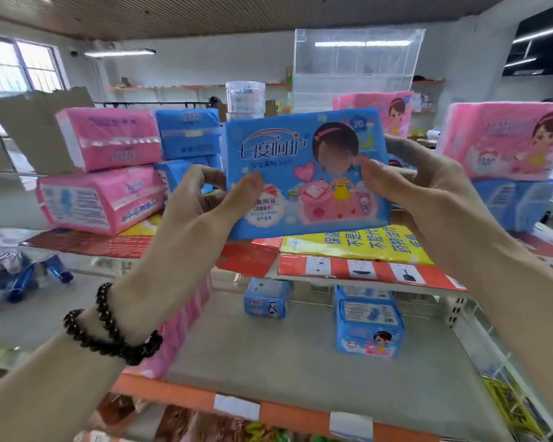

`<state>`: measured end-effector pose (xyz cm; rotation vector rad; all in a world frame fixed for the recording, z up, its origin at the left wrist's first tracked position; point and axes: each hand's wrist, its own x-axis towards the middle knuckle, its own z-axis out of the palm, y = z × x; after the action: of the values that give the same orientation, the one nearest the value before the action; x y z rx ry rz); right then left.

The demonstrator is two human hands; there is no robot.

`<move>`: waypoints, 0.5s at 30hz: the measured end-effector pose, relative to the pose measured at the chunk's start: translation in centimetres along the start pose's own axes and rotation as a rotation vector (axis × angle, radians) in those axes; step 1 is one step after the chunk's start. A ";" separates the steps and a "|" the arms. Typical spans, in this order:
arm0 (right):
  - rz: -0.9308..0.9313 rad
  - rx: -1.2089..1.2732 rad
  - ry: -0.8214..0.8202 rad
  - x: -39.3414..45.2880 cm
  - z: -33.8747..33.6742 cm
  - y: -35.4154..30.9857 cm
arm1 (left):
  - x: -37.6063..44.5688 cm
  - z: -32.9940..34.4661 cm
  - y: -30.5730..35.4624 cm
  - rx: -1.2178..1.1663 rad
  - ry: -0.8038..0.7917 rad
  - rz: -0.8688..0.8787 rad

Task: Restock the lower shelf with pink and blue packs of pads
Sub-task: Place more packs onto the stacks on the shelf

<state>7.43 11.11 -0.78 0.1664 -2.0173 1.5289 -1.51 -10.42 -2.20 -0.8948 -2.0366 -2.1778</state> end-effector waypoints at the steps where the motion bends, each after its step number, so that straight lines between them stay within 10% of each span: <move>1: -0.020 -0.009 0.015 -0.5 0.1 -0.2 | -0.3 -0.2 -0.1 0.006 -0.001 0.018; 15: 0.049 0.007 0.163 -10.3 8.0 0.4 | -6.3 -8.2 -6.4 -0.154 -0.252 0.056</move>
<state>12.64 1.43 -7.86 -0.0052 -1.9007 1.5281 -1.94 -19.35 -10.48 -1.2879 -1.9308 -2.3212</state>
